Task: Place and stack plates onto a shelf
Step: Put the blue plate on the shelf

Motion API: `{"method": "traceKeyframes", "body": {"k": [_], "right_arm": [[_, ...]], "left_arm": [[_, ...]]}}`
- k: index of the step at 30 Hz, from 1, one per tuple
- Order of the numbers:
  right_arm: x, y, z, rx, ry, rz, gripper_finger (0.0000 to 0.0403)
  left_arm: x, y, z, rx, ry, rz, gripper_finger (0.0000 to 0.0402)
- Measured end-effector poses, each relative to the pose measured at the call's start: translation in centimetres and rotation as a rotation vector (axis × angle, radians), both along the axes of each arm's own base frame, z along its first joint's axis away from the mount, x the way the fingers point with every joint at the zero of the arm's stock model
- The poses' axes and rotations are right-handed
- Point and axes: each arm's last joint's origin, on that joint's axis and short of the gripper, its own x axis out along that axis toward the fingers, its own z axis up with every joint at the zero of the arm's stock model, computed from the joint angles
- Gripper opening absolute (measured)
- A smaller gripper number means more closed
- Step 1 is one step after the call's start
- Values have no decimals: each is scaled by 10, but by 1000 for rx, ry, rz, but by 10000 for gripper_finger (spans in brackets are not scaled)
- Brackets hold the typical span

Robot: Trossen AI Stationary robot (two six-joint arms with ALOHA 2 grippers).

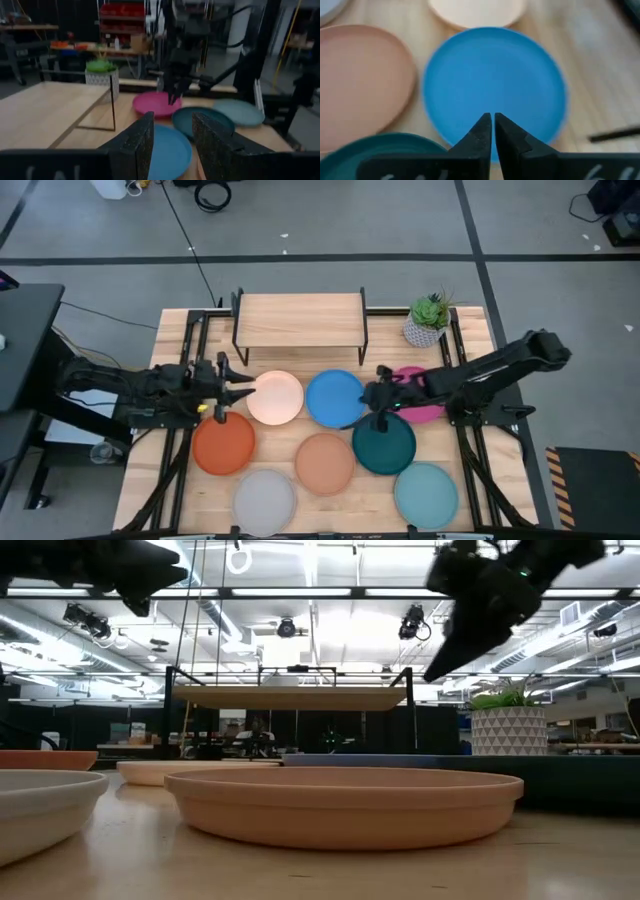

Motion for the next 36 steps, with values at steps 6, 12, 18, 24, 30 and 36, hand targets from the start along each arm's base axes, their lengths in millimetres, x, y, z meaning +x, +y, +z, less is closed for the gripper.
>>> {"method": "traceKeyframes", "body": {"k": [6, 12, 18, 24, 30, 36], "right_arm": [[41, 21, -9, 20, 126, 123, 94], [73, 36, -23, -20, 343, 149, 126], [97, 45, -34, -76, 494, 181, 124], [110, 49, -44, -100, 564, 201, 123], [108, 48, -50, -107, 608, 200, 122], [109, 49, -52, -107, 606, 202, 86]], "left_arm": [[10, -2, 1, 17, 112, 0, 141], [13, -2, 0, 19, 131, 0, 141], [13, -2, 0, 19, 129, 0, 141], [13, -2, 0, 21, 131, 0, 141], [13, -2, -2, 24, 146, 7, 141], [13, -2, -2, 24, 145, 8, 141]]}}
